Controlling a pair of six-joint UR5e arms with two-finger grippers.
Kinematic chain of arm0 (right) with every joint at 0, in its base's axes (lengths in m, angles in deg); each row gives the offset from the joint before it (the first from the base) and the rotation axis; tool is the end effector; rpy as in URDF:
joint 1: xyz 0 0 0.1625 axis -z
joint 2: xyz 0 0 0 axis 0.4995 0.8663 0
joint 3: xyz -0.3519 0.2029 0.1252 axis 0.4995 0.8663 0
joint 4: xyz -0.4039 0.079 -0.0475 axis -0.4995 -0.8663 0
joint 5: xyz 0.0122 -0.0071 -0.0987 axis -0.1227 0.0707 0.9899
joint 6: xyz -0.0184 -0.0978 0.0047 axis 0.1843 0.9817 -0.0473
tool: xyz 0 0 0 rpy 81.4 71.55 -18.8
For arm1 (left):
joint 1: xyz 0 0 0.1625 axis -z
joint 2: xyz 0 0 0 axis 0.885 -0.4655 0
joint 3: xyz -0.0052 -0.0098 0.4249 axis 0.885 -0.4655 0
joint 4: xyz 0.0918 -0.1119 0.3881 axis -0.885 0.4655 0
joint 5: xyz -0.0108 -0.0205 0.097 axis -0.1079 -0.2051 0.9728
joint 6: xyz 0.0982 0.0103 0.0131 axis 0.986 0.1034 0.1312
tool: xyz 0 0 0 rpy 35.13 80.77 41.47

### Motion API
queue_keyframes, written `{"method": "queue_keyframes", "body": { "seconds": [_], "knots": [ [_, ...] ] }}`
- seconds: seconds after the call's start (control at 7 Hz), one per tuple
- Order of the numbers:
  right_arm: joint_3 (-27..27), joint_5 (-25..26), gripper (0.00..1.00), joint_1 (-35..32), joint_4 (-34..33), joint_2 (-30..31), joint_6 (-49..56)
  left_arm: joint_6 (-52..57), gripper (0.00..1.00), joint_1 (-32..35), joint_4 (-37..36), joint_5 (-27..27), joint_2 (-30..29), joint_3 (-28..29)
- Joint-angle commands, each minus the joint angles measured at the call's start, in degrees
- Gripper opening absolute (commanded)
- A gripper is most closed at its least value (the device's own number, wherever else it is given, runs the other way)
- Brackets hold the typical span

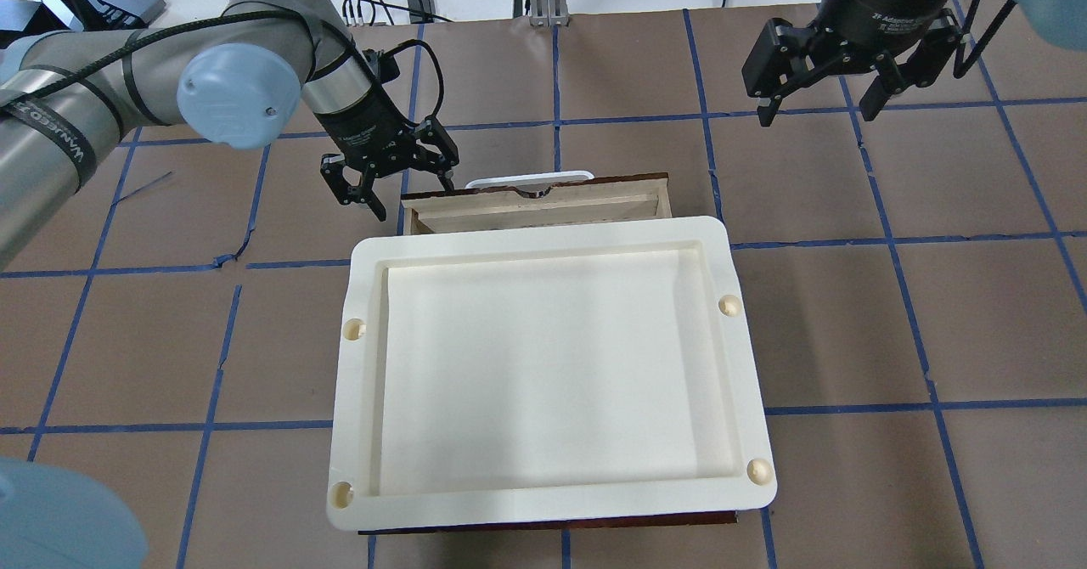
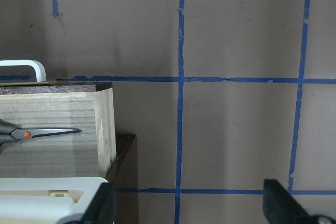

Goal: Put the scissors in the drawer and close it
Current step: 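Lower the left gripper to the drawer front and push it shut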

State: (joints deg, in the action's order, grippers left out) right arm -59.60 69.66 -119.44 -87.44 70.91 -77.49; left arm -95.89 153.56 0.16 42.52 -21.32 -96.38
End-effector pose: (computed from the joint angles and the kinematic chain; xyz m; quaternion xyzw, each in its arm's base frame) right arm 0.1302 -0.5076 0.5185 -0.0123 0.9999 -0.0055 0.0071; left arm -0.1690 -0.5826 0.3130 0.1032 -0.9803 -0.1369 0.0976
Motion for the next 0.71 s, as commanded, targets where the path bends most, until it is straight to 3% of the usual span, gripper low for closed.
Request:
{"method": "queue_keyframes", "body": {
  "seconds": [0.0, 0.57],
  "knots": [
    [-0.1, 0.1, 1.0, 0.0, 0.2, -0.1, 0.3, -0.2, 1.0, 0.0, 1.6, 0.1, 0.6, 0.0],
    [-0.1, -0.2, 1.0, -0.1, 0.6, 0.0, -0.4, -1.5, 1.0, 0.7, 4.5, 0.0, 1.0, 0.0]
  ]
}}
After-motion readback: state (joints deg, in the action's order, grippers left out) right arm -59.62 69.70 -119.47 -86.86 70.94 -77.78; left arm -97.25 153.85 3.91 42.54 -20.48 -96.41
